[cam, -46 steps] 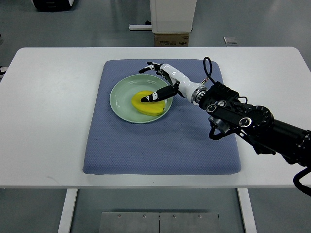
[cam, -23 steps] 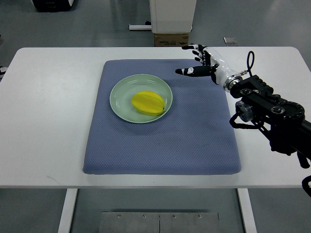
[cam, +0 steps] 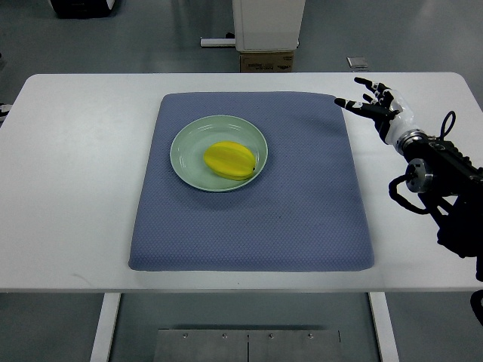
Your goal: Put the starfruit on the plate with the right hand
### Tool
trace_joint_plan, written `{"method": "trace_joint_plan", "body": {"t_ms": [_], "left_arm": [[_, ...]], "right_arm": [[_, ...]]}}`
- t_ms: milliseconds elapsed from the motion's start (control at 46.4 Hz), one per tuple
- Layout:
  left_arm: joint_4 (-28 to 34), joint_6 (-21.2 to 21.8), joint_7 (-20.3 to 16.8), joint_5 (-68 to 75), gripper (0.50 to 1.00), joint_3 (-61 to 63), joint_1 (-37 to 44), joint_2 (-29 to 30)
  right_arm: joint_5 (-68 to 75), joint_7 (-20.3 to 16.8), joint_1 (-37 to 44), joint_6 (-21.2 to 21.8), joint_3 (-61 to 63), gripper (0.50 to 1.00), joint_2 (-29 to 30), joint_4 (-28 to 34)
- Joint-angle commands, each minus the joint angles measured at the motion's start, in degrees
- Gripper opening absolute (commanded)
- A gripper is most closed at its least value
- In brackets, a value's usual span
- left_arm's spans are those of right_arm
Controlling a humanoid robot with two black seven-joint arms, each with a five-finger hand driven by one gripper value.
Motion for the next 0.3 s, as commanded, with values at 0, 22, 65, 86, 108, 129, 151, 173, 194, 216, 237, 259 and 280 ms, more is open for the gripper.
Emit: {"method": "trace_joint_plan", "body": {"t_ms": [0,22,65,86,108,129,151,173,194,216,237,259,280], "left_arm": [[0.0,0.0,0.0,0.0,1.000,0.0,0.0,0.0],[0.0,0.0,0.0,0.0,1.000,0.0,0.0,0.0],[0.0,0.0,0.0,0.0,1.000,-0.1,0.0,0.0],[0.0,0.0,0.0,0.0,1.000,0.0,0.0,0.0],[0.0,0.0,0.0,0.0,1.000,-0.1,0.0,0.0],[0.0,0.0,0.0,0.0,1.000,0.0,0.0,0.0],[0.0,0.0,0.0,0.0,1.000,0.0,0.0,0.0],[0.0,0.0,0.0,0.0,1.000,0.0,0.0,0.0],[0.0,0.0,0.0,0.0,1.000,-0.1,0.0,0.0],[0.0,0.0,0.0,0.0,1.000,0.0,0.0,0.0],[0.0,0.0,0.0,0.0,1.000,0.0,0.0,0.0],[0.0,0.0,0.0,0.0,1.000,-0.1,0.0,0.0],[0.0,0.0,0.0,0.0,1.000,0.0,0.0,0.0]], "right_arm": [[0.0,0.5,-1.0,-0.1,1.2,1.000,-0.5,0.1],[0.0,0.5,-1.2,-0.2,1.2,1.000,-0.7,0.1],[0.0,0.5,-1.5,-0.3,1.2,1.000,-0.8,0.1],[0.0,0.5,-1.6,-0.3,1.2,1.000,-0.8,0.1],[0.0,0.5,-1.9,-0.3,1.2,1.000,-0.8,0.1],[0.0,0.5,-2.1,-0.3,1.2,1.000,-0.8,0.1],[0.0,0.5,-2.3,-0.3,1.2,1.000,-0.9,0.1],[0.0,0.5,-2.3,-0.3,1.2,1.000,-0.9,0.1],[0.0,0.5,-2.4,-0.3,1.2,1.000,-0.9,0.1],[0.0,0.5,-2.4,-0.3,1.2,1.000,-0.9,0.1],[0.0,0.5,-2.4,-0.3,1.2,1.000,-0.9,0.0],[0.0,0.5,-2.4,-0.3,1.2,1.000,-0.9,0.0],[0.0,0.5,-2.5,-0.3,1.2,1.000,-0.9,0.0]]}}
